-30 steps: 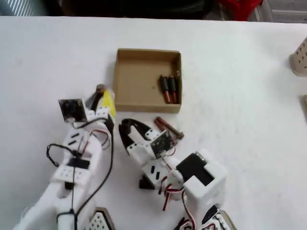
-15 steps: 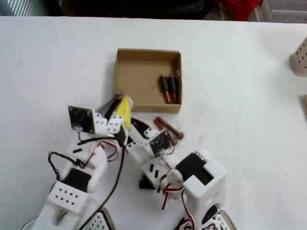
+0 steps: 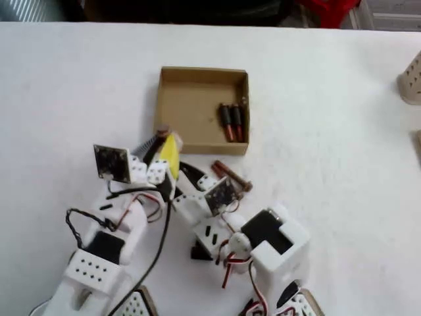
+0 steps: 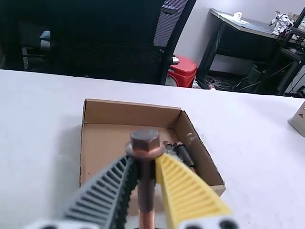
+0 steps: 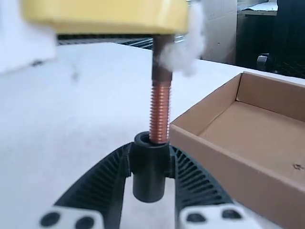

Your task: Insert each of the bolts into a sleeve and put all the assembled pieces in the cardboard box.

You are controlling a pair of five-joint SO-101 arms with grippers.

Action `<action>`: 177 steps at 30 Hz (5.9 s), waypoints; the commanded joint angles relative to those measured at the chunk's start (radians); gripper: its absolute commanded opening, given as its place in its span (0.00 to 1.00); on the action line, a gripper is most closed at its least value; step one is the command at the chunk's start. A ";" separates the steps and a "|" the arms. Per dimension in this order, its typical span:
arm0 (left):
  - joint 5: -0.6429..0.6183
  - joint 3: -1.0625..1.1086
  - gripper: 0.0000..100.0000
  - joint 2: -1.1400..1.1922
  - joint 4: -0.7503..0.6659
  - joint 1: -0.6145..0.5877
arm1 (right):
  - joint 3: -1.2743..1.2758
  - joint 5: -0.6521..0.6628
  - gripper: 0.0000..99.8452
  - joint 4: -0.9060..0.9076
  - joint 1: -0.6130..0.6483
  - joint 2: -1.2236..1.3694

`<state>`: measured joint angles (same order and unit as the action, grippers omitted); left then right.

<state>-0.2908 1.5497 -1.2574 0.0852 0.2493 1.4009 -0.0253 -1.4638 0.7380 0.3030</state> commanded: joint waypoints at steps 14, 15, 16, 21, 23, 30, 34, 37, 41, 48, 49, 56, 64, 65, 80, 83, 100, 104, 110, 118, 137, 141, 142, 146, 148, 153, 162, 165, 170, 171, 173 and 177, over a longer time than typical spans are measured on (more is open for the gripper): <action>0.032 -0.012 0.02 -0.031 0.097 -0.005 | -0.023 0.009 0.02 0.002 0.005 -0.013; 0.041 -0.011 0.02 -0.031 0.097 0.002 | -0.023 0.009 0.02 0.002 0.005 -0.013; 0.041 -0.008 0.02 -0.031 0.097 0.008 | -0.023 0.009 0.02 0.002 0.005 -0.013; 0.043 -0.005 0.02 -0.031 0.115 0.018 | -0.023 0.009 0.02 0.002 0.004 -0.013; 0.072 -0.012 0.02 -0.031 0.170 0.019 | -0.021 0.009 0.02 0.002 0.004 -0.013; 0.135 -0.012 0.02 -0.031 0.189 0.030 | -0.011 0.011 0.02 0.004 0.005 -0.013; 0.137 -0.006 0.07 -0.031 0.190 0.028 | -0.011 0.011 0.02 0.004 0.004 -0.013; 0.137 -0.006 0.21 -0.031 0.249 0.027 | -0.011 0.011 0.02 0.004 0.004 -0.013; 0.137 -0.006 0.36 -0.036 0.325 0.025 | -0.011 0.011 0.02 0.004 0.004 -0.013; 0.138 -0.018 0.36 -0.039 0.304 -0.076 | -0.011 0.011 0.02 0.004 0.002 -0.013; 0.135 -0.025 0.36 -0.039 0.298 -0.082 | -0.011 0.011 0.02 0.004 0.002 -0.013; 0.052 -0.080 0.36 -0.039 0.295 -0.154 | -0.012 0.011 0.02 0.004 -0.005 -0.013; -0.132 -0.218 0.36 -0.039 0.381 -0.282 | -0.015 0.011 0.02 0.004 -0.012 -0.013; -0.135 -0.236 0.36 -0.039 0.402 -0.283 | -0.015 0.011 0.02 0.004 -0.012 -0.013; -0.117 -0.126 0.02 -0.038 0.396 -0.522 | -0.011 0.011 0.02 0.004 -0.041 -0.015; 0.034 -0.081 0.03 -0.038 0.506 -0.530 | -0.011 0.011 0.02 0.004 -0.053 -0.015; 0.229 0.011 0.03 -0.039 0.603 -0.526 | 0.041 0.003 0.02 0.725 -0.134 -0.622; 0.242 0.014 0.03 -0.039 0.603 -0.524 | -0.012 0.003 0.02 1.061 -0.188 -0.854; 0.350 0.011 0.03 -0.039 0.666 -0.450 | -0.226 0.009 0.02 1.558 -0.275 -1.000; 0.393 -0.021 0.02 -0.039 0.740 -0.435 | -0.644 0.011 0.02 1.979 -0.344 -0.842; 0.394 -0.015 0.02 -0.039 0.715 -0.433 | -1.761 0.264 0.02 2.505 -0.352 0.025; 0.394 -0.015 0.02 -0.039 0.715 -0.433 | -1.907 0.273 0.02 2.543 -0.375 0.156; 0.394 -0.015 0.02 -0.039 0.715 -0.433 | -1.927 0.273 0.02 2.548 -0.384 0.183; 0.394 -0.015 0.02 -0.039 0.713 -0.433 | -1.959 0.278 0.02 2.542 -0.397 0.266; 0.394 -0.015 0.02 -0.039 0.713 -0.433 | -1.959 0.278 0.02 2.526 -0.401 0.302; 0.394 -0.015 0.02 -0.039 0.713 -0.433 | -1.959 0.278 0.02 2.460 -0.404 0.372; 0.394 -0.015 0.02 -0.039 0.713 -0.433 | -1.953 0.278 0.03 2.422 -0.400 0.406; 0.394 -0.015 0.02 -0.039 0.710 -0.433 | -1.952 0.275 0.13 2.451 -0.400 0.407; 0.390 0.005 0.02 -0.039 0.661 -0.435 | -1.961 0.279 0.27 2.545 -0.398 0.395; 0.388 0.005 0.02 -0.039 0.658 -0.437 | -1.962 0.279 0.27 2.565 -0.398 0.384; 0.388 0.005 0.02 -0.039 0.658 -0.437 | -1.969 0.279 0.25 2.605 -0.400 0.352; 0.390 0.006 0.02 -0.039 0.658 -0.437 | -1.972 0.279 0.21 2.724 -0.400 0.240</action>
<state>0.0913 1.5742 -1.2850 0.7695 -0.1972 -0.5263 0.2447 1.1615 0.3468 0.7050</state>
